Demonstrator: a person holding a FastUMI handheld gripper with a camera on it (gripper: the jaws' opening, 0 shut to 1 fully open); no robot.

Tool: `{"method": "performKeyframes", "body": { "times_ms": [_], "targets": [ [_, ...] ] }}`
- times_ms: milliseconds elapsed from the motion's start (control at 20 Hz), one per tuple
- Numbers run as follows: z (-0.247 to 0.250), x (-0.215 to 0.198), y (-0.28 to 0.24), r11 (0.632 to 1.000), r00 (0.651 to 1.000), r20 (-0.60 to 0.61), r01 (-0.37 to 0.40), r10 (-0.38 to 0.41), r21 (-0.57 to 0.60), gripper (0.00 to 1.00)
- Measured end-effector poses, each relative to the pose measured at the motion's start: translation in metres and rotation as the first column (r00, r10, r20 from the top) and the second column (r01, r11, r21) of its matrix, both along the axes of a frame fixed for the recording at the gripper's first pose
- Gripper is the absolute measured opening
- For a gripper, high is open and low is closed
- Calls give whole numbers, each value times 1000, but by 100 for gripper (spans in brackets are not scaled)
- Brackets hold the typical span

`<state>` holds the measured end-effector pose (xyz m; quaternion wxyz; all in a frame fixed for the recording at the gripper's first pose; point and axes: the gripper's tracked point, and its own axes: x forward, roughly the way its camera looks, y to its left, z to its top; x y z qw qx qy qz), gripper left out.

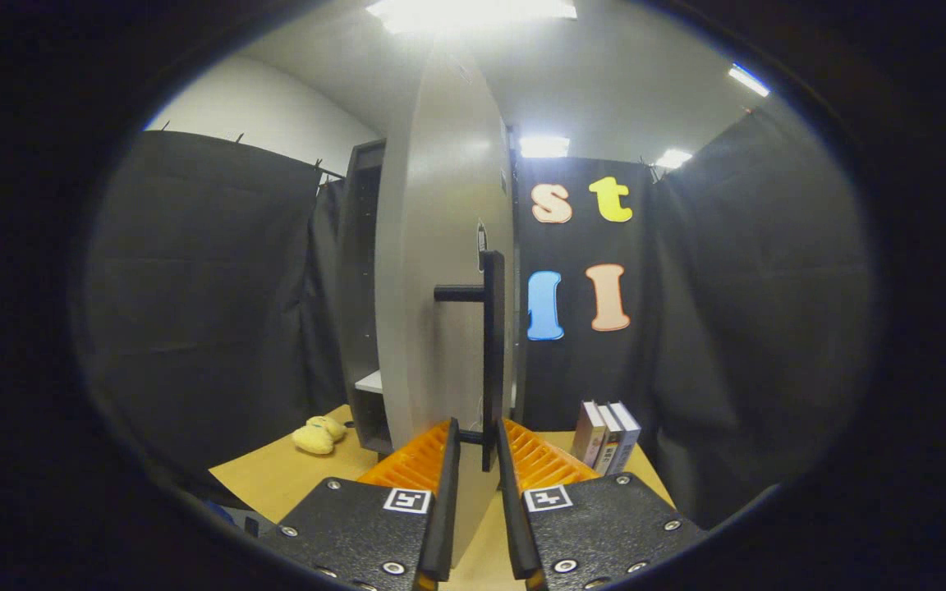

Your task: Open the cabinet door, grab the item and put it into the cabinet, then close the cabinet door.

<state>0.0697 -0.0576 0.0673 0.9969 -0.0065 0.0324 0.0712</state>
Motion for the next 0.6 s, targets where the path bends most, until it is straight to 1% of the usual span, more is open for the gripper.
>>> {"method": "performKeyframes", "body": {
  "times_ms": [100, 200, 250, 300, 350, 450, 500, 600],
  "targets": [
    [-1, 2, -6, 998, 999, -22, 25, -24, 64, 24],
    [-5, 0, -32, 990, 994, -34, 107, -105, 87, 23],
    [-5, -2, -46, 985, 989, -35, 146, -144, 89, 25],
    [-5, -3, -52, 981, 986, -34, 167, -165, 100, 27],
    [-4, -5, -53, 979, 986, -37, 169, -165, 117, 30],
    [-8, -10, -60, 976, 981, -43, 193, -189, 101, 46],
    [-10, -12, -66, 976, 978, -40, 205, -203, 75, 58],
    [-10, -15, -66, 977, 978, -25, 208, -207, 40, 67]
  ]
}}
